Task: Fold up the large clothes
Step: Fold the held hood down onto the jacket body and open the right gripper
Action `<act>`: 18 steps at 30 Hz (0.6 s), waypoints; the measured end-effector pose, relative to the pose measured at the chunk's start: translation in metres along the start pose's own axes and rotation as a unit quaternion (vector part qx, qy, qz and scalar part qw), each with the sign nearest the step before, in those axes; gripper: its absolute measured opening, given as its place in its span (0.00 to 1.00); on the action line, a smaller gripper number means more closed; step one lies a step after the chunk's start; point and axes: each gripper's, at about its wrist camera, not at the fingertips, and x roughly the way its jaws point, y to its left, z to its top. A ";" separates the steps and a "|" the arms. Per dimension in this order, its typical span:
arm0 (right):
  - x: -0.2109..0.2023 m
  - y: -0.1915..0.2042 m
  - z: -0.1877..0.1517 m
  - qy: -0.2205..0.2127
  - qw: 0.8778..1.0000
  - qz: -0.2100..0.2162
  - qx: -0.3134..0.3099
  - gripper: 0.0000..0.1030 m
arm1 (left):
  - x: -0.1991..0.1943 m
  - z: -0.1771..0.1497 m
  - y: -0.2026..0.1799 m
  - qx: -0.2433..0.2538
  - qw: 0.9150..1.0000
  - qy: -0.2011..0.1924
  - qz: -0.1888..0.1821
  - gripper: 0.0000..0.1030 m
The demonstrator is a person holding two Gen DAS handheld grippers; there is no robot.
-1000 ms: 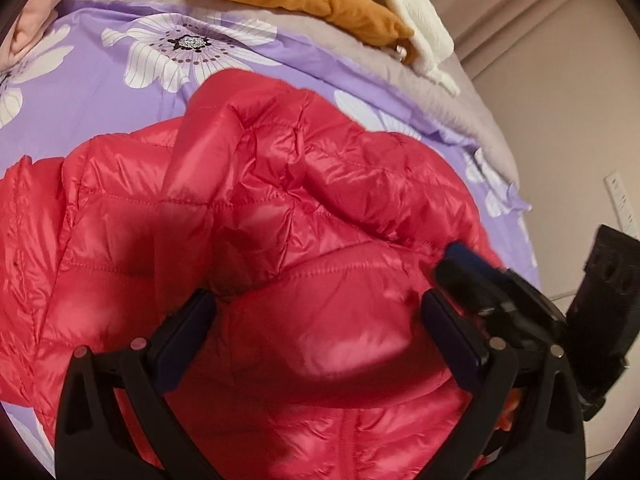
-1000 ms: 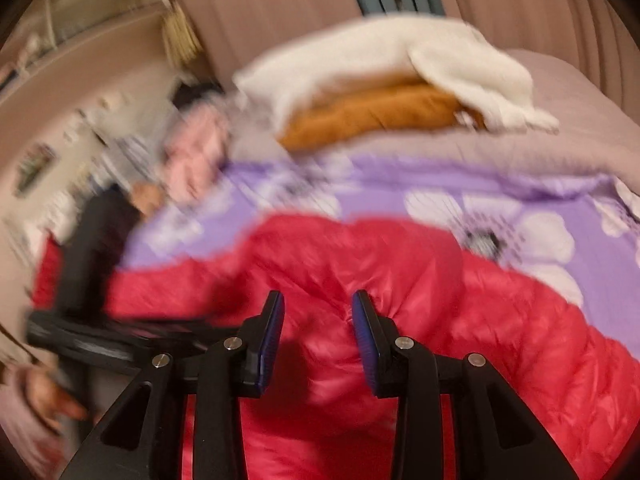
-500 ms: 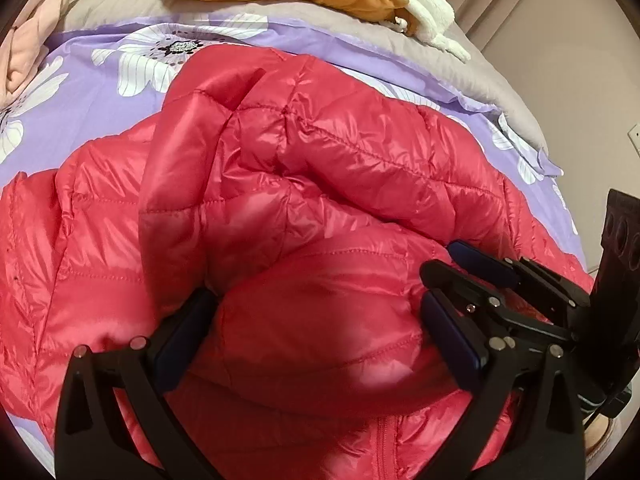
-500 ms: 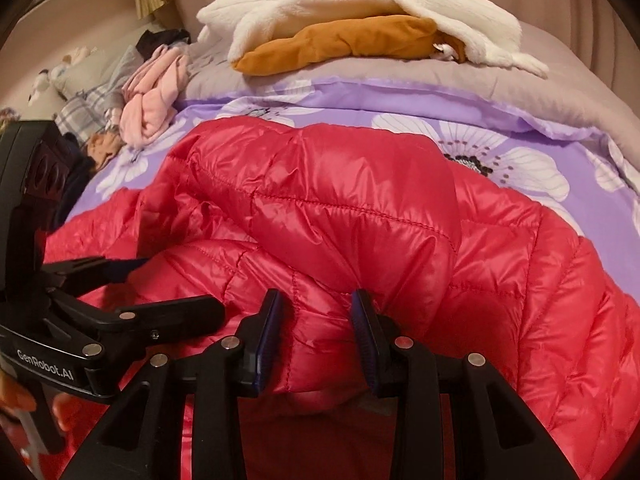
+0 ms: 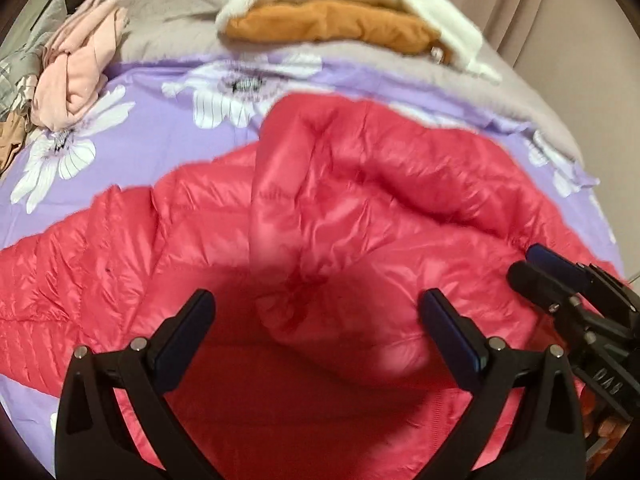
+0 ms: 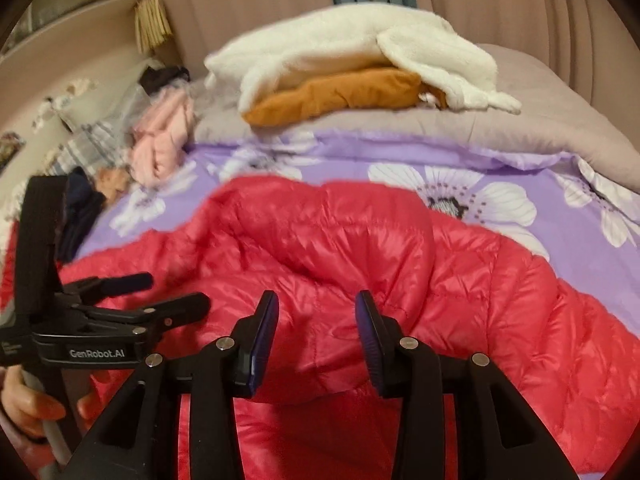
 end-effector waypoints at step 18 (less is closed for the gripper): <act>0.003 -0.003 -0.018 0.017 0.998 0.004 0.058 0.53 | -0.016 -0.024 0.018 -0.021 1.000 -0.004 -0.011 1.00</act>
